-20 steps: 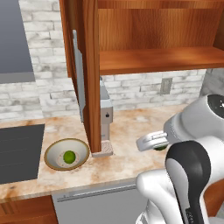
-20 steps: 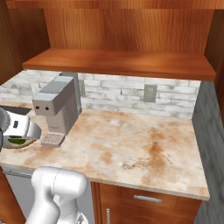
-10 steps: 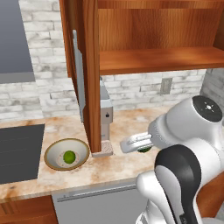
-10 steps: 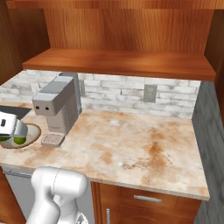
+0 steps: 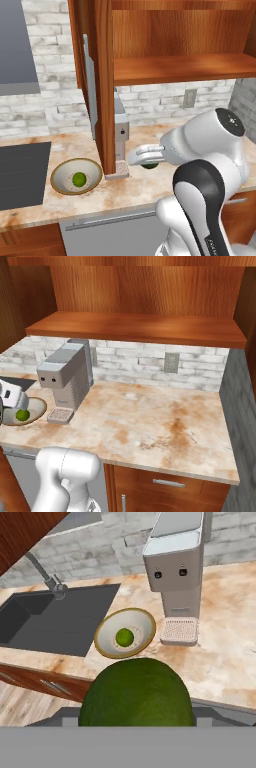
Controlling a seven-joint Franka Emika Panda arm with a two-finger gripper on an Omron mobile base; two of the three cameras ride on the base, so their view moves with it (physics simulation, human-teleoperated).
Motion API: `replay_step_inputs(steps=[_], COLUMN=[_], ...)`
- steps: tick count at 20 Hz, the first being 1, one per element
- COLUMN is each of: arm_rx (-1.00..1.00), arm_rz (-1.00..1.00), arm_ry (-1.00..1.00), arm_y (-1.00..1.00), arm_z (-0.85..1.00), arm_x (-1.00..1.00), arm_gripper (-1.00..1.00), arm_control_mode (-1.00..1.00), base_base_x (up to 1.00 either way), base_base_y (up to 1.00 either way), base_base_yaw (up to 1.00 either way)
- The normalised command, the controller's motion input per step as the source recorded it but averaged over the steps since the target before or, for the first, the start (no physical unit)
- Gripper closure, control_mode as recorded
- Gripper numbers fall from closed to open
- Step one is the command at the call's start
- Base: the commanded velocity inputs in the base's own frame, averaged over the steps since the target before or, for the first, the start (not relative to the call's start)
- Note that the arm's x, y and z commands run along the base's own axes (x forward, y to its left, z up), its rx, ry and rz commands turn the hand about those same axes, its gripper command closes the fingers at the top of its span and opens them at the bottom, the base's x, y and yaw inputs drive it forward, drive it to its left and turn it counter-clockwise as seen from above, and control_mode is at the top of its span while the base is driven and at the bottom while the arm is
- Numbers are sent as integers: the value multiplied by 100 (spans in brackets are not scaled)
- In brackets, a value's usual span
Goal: Pick the limes from the cabinet and place them in one bowl. Pick the pear from the sink and place it in the other bowl.
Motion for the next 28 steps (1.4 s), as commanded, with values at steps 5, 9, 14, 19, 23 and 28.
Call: replay_step_inputs(steps=[5,9,14,19,23,28], arm_rx=[7,4,1,0,0,0], arm_rz=[3,5,2,1,1,0], arm_ry=[6,6,0,0,0,-2], arm_y=[23,26,27,27,31,39], arm_z=[-23,-39,-48,-43,-34,-17], arm_x=[26,28,37,33,38,50], arm_gripper=[100,100,100,100,100,100], arm_control_mode=[-100,-100,-100,-100,-100,-100], base_base_x=[0,0,0,0,0,0], base_base_y=[0,0,0,0,0,0], base_base_yaw=[0,0,0,0,0,0])
